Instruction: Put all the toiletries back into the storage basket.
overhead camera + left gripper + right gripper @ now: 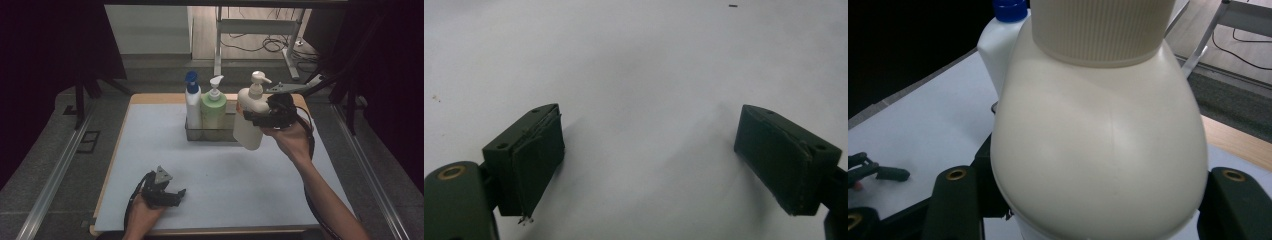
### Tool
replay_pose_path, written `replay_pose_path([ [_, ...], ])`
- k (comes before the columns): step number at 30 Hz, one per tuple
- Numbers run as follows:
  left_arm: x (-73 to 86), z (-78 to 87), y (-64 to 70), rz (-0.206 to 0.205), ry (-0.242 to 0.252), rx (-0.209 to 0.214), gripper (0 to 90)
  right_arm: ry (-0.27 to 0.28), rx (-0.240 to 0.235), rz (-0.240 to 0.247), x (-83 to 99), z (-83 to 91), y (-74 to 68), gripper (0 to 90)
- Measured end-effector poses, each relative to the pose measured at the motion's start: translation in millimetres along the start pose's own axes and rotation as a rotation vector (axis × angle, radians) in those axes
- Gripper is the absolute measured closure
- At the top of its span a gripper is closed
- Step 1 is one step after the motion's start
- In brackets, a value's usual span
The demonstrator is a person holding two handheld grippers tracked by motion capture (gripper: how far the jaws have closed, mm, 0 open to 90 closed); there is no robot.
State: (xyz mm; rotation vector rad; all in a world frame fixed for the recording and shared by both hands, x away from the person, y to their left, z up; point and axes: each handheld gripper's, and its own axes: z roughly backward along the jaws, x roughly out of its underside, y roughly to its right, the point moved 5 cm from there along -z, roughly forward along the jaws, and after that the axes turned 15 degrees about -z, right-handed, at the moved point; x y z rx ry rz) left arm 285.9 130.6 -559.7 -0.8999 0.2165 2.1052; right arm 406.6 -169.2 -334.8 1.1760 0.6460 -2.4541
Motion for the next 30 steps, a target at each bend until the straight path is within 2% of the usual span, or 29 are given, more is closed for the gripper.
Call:
replay_pose_path([
  [19, 0.0, -0.1, -0.1, 0.000, 0.001, -0.001, 12.3, 0.043, 0.066, -0.029, -21.5, -33.8, 15.2, 37.2],
  [30, 0.0, -0.2, -0.1, 0.000, 0.001, -0.001, 12.3, 0.077, 0.118, -0.050, -30.8, -52.1, 30.6, 37.3],
])
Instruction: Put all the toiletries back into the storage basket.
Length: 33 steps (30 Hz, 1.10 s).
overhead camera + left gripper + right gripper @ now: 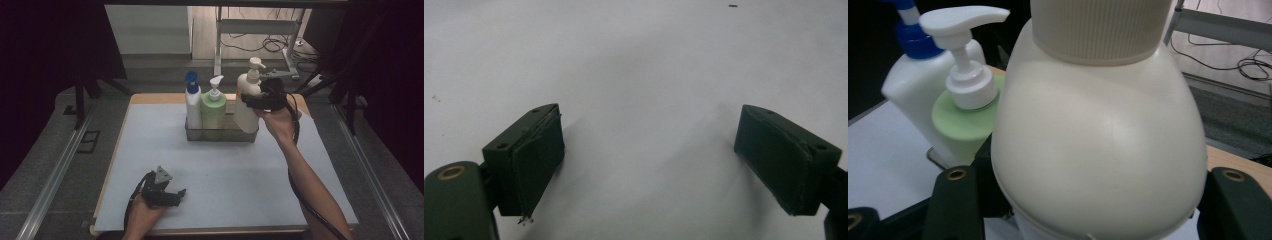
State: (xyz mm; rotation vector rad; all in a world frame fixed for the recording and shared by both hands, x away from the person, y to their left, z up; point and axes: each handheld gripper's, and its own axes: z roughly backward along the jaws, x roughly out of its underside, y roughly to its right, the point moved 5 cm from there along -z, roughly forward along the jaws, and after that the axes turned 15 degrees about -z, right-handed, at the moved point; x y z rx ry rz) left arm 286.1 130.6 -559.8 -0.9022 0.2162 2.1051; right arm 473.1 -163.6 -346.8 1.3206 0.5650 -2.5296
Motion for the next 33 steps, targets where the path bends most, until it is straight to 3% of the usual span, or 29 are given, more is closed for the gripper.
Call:
replay_pose_path([
  [23, 0.2, 0.2, 0.1, 0.000, -0.002, 0.002, 12.3, 0.025, 0.054, -0.030, 2.1, -47.0, 11.5, 37.2],
  [33, 0.2, 0.2, 0.1, 0.000, -0.002, 0.002, 12.3, 0.013, 0.057, -0.026, 9.4, -55.6, 14.2, 37.2],
])
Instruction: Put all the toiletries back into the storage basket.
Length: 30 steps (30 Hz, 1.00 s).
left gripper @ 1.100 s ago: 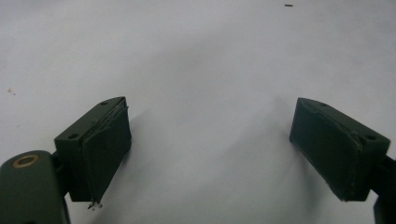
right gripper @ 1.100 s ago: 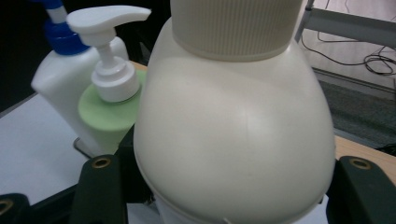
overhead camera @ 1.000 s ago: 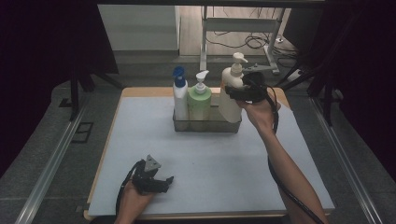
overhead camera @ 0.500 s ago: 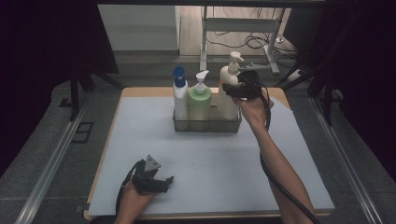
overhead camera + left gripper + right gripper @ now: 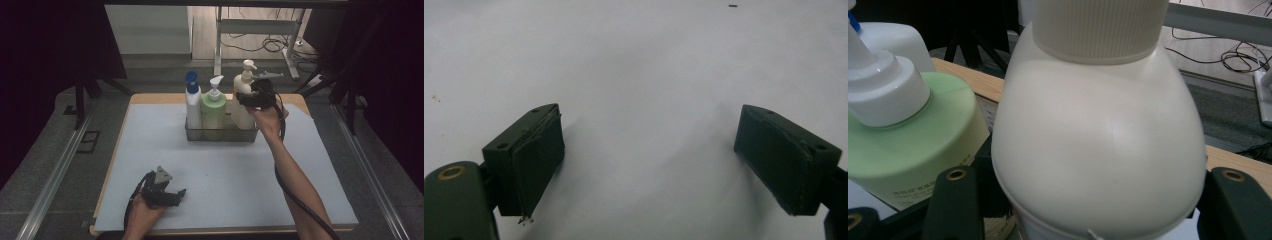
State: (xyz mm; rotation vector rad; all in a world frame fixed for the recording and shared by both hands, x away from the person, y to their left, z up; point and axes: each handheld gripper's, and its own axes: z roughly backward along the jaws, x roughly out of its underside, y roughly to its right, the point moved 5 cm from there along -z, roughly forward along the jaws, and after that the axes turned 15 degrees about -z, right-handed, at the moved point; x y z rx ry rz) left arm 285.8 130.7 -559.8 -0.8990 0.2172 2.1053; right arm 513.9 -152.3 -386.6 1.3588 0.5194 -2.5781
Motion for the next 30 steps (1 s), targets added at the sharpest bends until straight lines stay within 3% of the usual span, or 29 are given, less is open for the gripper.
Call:
replay_pose_path([
  [30, 0.0, 0.0, 0.1, 0.000, 0.000, 0.000, 12.3, -0.034, 0.009, -0.005, 36.2, -17.9, 7.8, 37.0],
])
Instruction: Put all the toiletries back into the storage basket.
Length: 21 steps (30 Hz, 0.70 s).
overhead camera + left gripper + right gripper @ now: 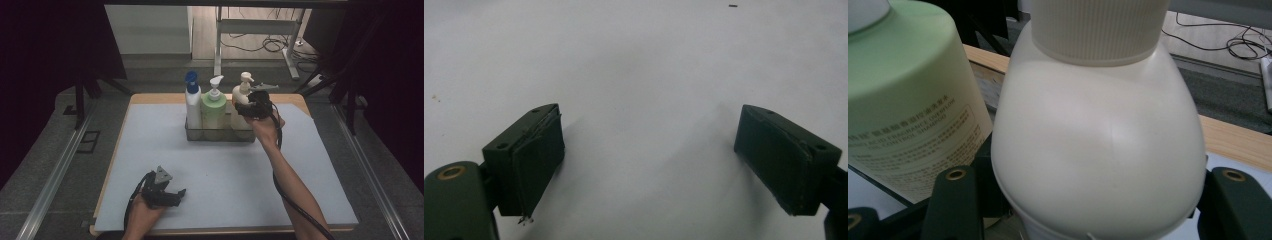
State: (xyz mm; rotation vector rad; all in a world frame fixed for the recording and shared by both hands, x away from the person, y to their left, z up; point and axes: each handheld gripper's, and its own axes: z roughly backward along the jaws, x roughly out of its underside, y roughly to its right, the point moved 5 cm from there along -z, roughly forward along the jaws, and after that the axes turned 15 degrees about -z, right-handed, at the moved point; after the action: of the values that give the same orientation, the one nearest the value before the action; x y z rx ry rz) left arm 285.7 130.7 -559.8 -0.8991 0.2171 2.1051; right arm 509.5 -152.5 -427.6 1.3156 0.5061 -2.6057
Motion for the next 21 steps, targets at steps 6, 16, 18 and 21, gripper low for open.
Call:
replay_pose_path([
  [6, 0.0, 0.0, 0.0, 0.000, 0.000, 0.000, 12.3, -0.014, 0.004, 0.001, 8.6, -3.8, 1.7, 36.8],
  [16, 0.0, 0.0, 0.0, 0.000, 0.000, 0.000, 12.3, -0.031, -0.009, 0.014, 14.4, -0.3, 4.9, 35.6],
  [18, 0.0, 0.0, 0.0, -0.001, -0.001, -0.001, 12.3, -0.035, -0.013, 0.025, 15.1, 0.8, 5.5, 35.5],
  [21, 0.0, 0.0, 0.0, -0.001, 0.000, 0.000, 12.3, -0.037, -0.018, 0.025, 15.2, 0.6, 6.0, 35.1],
])
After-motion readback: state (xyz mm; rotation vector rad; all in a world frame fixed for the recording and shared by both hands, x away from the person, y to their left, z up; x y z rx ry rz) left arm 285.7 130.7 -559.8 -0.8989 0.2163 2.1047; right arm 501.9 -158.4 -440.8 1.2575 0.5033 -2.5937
